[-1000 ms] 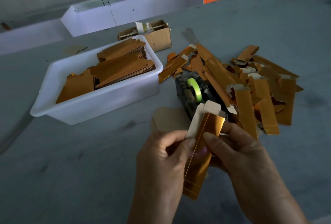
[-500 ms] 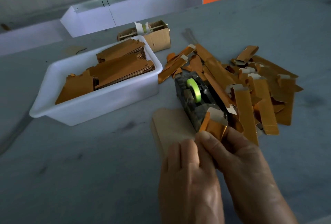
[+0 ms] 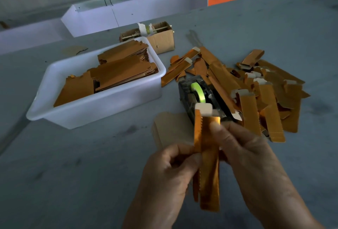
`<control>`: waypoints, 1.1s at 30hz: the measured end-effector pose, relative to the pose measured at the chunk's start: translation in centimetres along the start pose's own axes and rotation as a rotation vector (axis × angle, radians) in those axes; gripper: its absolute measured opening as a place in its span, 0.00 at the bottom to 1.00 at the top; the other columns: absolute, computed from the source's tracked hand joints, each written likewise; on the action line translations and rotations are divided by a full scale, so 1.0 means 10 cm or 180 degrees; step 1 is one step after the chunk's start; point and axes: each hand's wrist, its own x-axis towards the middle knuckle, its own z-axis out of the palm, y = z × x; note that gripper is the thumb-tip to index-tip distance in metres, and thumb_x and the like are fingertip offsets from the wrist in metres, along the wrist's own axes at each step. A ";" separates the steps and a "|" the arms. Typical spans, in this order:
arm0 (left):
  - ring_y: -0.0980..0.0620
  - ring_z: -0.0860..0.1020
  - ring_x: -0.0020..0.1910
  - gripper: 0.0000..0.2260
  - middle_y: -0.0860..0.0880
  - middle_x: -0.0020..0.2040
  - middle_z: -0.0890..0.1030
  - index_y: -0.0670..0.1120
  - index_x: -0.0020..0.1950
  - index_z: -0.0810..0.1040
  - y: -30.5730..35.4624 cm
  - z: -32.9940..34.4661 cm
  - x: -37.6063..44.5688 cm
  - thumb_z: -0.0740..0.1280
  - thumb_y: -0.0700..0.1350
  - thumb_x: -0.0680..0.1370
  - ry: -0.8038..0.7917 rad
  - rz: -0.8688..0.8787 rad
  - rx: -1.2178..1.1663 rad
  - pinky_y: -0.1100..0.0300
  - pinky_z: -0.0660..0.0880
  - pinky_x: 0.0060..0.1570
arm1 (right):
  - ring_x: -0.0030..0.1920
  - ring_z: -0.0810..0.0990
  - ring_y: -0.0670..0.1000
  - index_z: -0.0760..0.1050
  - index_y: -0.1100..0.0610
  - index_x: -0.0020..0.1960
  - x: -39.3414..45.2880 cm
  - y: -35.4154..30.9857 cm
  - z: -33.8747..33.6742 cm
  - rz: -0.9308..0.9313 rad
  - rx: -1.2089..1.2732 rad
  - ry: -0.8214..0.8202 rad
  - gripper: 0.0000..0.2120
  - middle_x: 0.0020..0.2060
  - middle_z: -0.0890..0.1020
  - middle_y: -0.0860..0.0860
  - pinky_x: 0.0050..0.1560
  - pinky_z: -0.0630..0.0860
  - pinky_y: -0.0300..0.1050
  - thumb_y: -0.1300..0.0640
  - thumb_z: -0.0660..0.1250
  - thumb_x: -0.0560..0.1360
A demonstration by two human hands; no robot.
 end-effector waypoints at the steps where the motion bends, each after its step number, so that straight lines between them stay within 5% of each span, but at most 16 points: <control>1: 0.60 0.69 0.21 0.03 0.52 0.26 0.77 0.49 0.37 0.84 0.00 0.00 0.02 0.74 0.43 0.71 0.0120 -0.0015 -0.0146 0.70 0.63 0.21 | 0.36 0.81 0.48 0.80 0.52 0.40 0.03 -0.03 -0.04 -0.0075 -0.0098 0.0028 0.19 0.34 0.81 0.52 0.34 0.78 0.36 0.39 0.60 0.66; 7: 0.54 0.68 0.24 0.06 0.47 0.28 0.76 0.42 0.37 0.82 -0.07 -0.08 0.09 0.69 0.39 0.74 0.0356 -0.0130 -0.0387 0.66 0.64 0.22 | 0.29 0.79 0.42 0.81 0.50 0.50 0.22 -0.11 -0.34 0.0077 0.0125 0.0360 0.17 0.36 0.84 0.51 0.25 0.69 0.33 0.43 0.60 0.71; 11: 0.55 0.68 0.23 0.08 0.47 0.27 0.75 0.44 0.35 0.81 -0.11 -0.07 0.12 0.69 0.39 0.74 0.0430 -0.0191 -0.0327 0.66 0.64 0.22 | 0.43 0.83 0.45 0.80 0.48 0.53 0.28 -0.07 -0.47 0.0106 0.0145 0.0787 0.15 0.43 0.85 0.45 0.42 0.75 0.42 0.44 0.62 0.72; 14: 0.55 0.68 0.23 0.08 0.46 0.28 0.76 0.44 0.35 0.82 -0.12 -0.06 0.15 0.69 0.39 0.74 0.0475 -0.0198 -0.0425 0.66 0.65 0.21 | 0.42 0.82 0.45 0.80 0.46 0.48 0.27 -0.04 -0.47 -0.0193 -0.0333 0.1136 0.08 0.43 0.83 0.43 0.37 0.74 0.37 0.46 0.65 0.72; 19: 0.55 0.69 0.23 0.10 0.47 0.27 0.77 0.46 0.34 0.82 -0.05 0.02 0.20 0.69 0.38 0.74 0.0473 -0.0114 -0.0525 0.66 0.66 0.21 | 0.42 0.77 0.41 0.78 0.44 0.43 0.27 -0.02 -0.32 -0.0440 -0.1404 0.0597 0.05 0.56 0.75 0.39 0.33 0.70 0.31 0.45 0.65 0.69; 23: 0.55 0.69 0.24 0.09 0.48 0.27 0.76 0.46 0.34 0.81 0.01 0.06 0.22 0.69 0.39 0.74 0.0450 -0.0010 -0.0508 0.66 0.67 0.23 | 0.58 0.74 0.49 0.77 0.44 0.42 0.35 -0.04 -0.25 -0.0404 -0.2014 0.0445 0.08 0.63 0.72 0.43 0.55 0.73 0.46 0.43 0.63 0.68; 30: 0.56 0.71 0.25 0.07 0.49 0.29 0.77 0.44 0.37 0.80 0.03 0.16 0.27 0.69 0.39 0.75 0.0476 -0.0092 -0.0586 0.67 0.67 0.23 | 0.62 0.71 0.52 0.80 0.48 0.44 0.42 0.00 -0.22 -0.0218 -0.2271 0.0581 0.08 0.63 0.73 0.45 0.58 0.73 0.53 0.45 0.68 0.70; 33: 0.58 0.73 0.26 0.07 0.50 0.30 0.79 0.45 0.38 0.80 0.04 0.19 0.28 0.68 0.40 0.76 0.0468 -0.0140 -0.0578 0.68 0.67 0.24 | 0.59 0.72 0.46 0.79 0.48 0.41 0.44 -0.01 -0.22 -0.0315 -0.2056 0.0575 0.05 0.51 0.73 0.38 0.50 0.72 0.42 0.48 0.69 0.71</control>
